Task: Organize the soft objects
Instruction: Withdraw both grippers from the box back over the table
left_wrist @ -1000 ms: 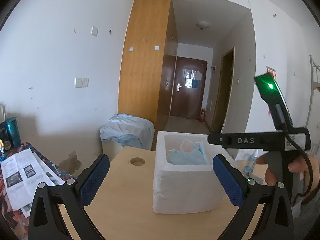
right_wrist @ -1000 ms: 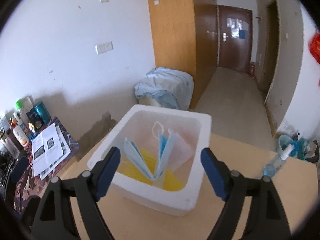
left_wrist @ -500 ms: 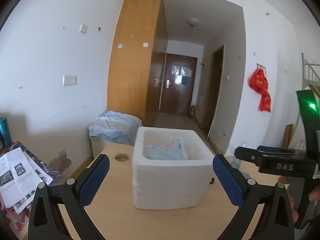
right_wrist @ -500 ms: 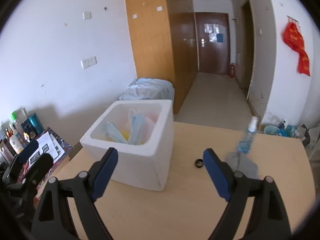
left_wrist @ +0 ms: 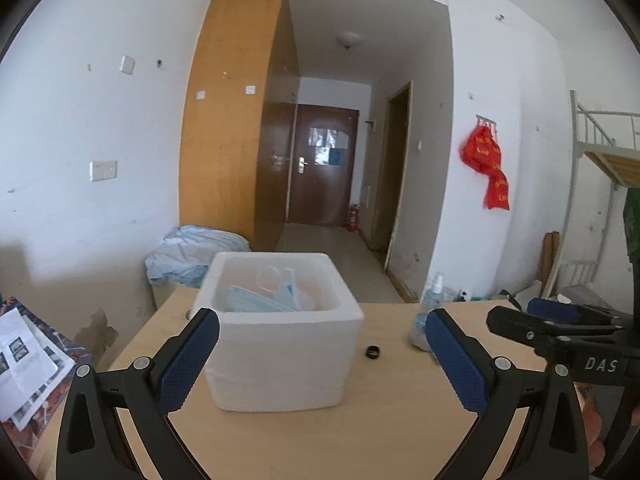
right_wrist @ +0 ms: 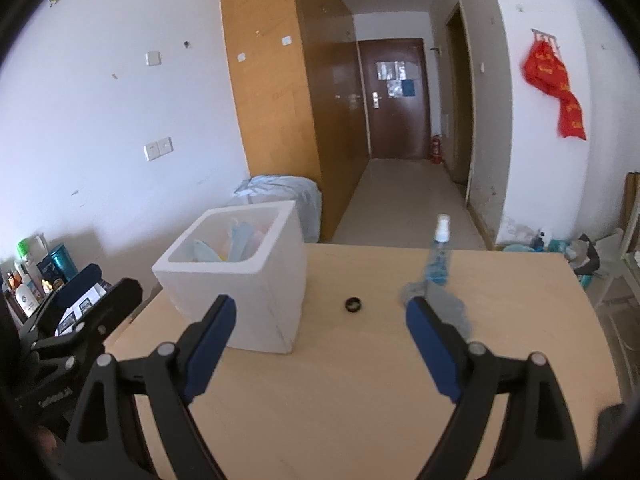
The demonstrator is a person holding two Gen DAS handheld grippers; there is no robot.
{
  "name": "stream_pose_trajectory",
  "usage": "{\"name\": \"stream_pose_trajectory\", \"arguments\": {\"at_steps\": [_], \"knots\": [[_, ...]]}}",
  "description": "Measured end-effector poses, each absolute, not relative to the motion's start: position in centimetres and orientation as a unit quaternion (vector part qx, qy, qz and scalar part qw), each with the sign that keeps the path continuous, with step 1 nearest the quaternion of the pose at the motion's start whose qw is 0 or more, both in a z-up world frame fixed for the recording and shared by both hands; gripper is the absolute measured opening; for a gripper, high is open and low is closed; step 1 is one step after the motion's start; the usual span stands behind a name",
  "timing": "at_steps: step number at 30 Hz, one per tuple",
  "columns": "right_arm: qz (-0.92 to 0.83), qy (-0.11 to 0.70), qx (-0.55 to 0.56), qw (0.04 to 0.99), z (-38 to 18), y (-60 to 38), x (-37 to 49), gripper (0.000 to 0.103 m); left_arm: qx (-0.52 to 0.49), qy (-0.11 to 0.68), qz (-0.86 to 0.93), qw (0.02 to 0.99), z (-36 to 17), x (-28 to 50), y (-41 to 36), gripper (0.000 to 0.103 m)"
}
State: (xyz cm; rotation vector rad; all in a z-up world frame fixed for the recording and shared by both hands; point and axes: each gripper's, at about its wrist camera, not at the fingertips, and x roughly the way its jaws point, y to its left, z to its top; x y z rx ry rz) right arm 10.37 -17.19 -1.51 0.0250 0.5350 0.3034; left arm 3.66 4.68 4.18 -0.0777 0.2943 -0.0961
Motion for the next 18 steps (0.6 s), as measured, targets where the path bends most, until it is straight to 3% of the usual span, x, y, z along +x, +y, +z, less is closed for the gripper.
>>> {"name": "stream_pose_trajectory", "arguments": {"at_steps": [18], "knots": [[0.064, 0.290, 0.027, 0.954, -4.5, -25.2, 9.2, 0.089, 0.001, 0.210, -0.142, 0.967, 1.1, 6.8, -3.0, 0.103]]}}
